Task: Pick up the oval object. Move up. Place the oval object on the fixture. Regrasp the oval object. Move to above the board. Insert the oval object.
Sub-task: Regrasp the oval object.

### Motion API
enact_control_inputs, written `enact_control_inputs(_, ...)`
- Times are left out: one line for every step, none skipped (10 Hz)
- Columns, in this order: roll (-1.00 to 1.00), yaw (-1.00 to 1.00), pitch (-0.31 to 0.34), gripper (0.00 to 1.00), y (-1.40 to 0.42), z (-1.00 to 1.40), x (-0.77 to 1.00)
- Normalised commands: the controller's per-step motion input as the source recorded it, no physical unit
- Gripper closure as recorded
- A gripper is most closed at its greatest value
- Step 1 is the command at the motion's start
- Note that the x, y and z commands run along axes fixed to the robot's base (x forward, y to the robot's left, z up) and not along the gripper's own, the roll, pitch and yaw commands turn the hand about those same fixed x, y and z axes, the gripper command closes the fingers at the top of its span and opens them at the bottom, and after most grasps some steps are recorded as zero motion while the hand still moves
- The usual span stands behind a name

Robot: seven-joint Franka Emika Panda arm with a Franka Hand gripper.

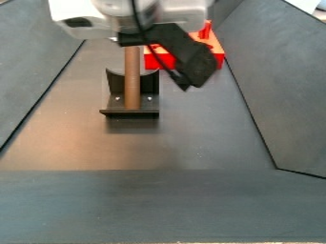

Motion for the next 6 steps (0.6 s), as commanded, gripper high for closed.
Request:
enact_control_inputs(0.03,0.01,-0.123,0.00,-0.01,0.02,-1.00)
enact_control_inputs(0.06,0.03,-0.131,0.00,-0.01,0.02,-1.00)
enact_control_inputs(0.07,0.04,-0.132,0.00,-0.02,0.02,-1.00)
enact_control_inputs(0.09,0.06,-0.133,0.00,-0.02,0.02,-0.89)
enact_control_inputs(0.11,0.07,-0.127,0.00,-0.02,0.02,-0.72)
enact_control_inputs(1.00,-0.93,-0.027,0.00,-1.00,-0.62,-0.50)
